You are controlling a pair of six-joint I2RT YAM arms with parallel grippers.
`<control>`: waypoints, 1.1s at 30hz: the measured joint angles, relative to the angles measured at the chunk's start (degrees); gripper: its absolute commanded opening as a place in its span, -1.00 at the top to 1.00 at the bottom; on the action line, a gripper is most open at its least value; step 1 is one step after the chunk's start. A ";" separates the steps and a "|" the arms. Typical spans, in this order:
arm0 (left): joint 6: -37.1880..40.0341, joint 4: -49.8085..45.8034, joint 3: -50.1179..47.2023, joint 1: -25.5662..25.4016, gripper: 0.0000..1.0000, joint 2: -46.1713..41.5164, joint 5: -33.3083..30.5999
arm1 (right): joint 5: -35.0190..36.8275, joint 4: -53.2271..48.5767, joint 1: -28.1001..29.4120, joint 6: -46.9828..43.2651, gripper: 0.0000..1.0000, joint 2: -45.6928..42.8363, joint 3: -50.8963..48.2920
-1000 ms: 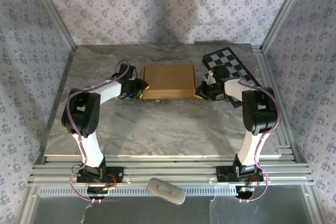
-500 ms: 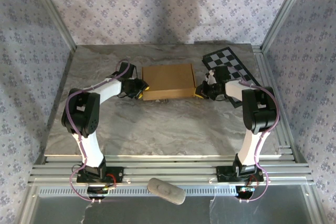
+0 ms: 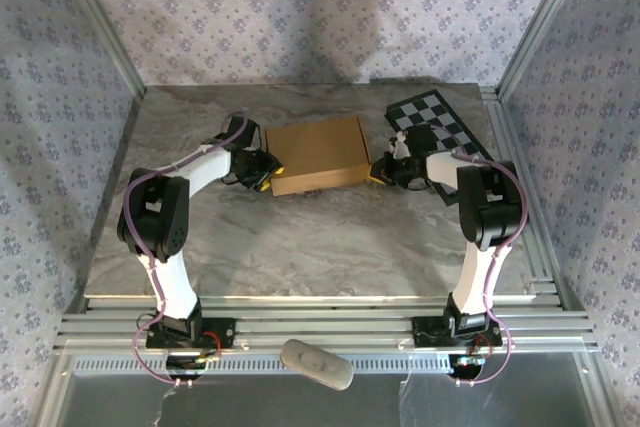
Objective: Fold the paper box
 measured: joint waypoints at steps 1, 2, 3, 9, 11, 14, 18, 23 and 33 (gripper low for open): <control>0.24 -0.98 0.35 0.02 -0.13 -0.02 -0.35 | 0.13 0.00 0.04 0.02 0.82 0.00 0.02; 0.46 -1.97 0.83 0.09 -0.16 -0.04 -0.63 | 0.22 0.00 0.04 0.02 0.82 0.00 0.02; 0.72 -2.91 1.31 0.26 -0.19 -0.04 -0.90 | 0.22 -0.02 0.04 0.02 0.82 0.00 0.02; 2.60 -7.63 5.35 2.12 -0.25 -0.85 -2.36 | 0.22 -0.52 0.31 0.00 0.81 0.22 1.16; 3.39 -7.87 6.80 3.32 -0.25 -0.81 -2.34 | 0.22 -0.87 0.37 0.00 0.81 0.50 1.66; 5.22 -9.29 10.93 4.68 -0.28 0.79 -2.71 | 0.20 -1.62 0.37 -0.09 0.81 0.98 2.47; 8.63 -10.58 19.65 4.79 -0.33 6.47 -4.85 | 0.20 -2.21 0.37 -0.31 0.81 1.22 2.97; 12.02 -10.10 24.09 4.04 -0.37 11.50 -7.52 | 0.17 -2.78 0.37 -0.76 0.81 1.36 3.13; 13.57 -12.44 35.56 2.47 -0.05 22.51 -7.43 | 0.00 -3.87 0.37 -1.51 0.77 2.12 5.05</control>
